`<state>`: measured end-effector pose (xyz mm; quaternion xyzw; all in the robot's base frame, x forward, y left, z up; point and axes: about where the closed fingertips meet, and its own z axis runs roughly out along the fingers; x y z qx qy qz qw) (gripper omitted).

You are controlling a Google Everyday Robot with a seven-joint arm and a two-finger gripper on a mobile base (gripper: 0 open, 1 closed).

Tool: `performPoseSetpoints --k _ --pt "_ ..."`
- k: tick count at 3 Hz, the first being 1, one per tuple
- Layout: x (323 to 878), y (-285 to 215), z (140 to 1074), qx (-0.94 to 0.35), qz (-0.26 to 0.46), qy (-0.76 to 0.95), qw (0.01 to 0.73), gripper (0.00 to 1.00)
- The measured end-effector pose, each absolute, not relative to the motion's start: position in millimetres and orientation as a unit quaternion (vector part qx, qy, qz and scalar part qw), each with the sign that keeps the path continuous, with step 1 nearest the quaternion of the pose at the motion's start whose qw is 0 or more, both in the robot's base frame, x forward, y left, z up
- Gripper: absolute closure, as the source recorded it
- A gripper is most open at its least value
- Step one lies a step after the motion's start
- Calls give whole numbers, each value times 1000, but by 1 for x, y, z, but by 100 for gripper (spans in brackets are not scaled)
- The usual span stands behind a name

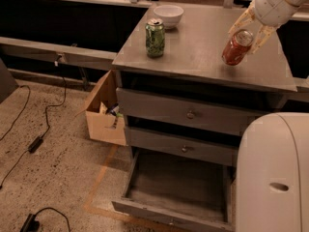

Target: Place coke can into bottom drawer

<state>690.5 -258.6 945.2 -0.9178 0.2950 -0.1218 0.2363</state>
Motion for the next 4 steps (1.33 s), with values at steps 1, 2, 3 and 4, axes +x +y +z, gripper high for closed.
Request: performPoseSetpoints --k 1,2,3,4 --pt "693 -253 945 -916 -120 297 242 100" --pt "666 -214 959 -900 -60 328 281 100" --pt "630 -180 994 -876 -30 357 322 100" --pt "591 -150 1038 -852 -53 377 360 100"
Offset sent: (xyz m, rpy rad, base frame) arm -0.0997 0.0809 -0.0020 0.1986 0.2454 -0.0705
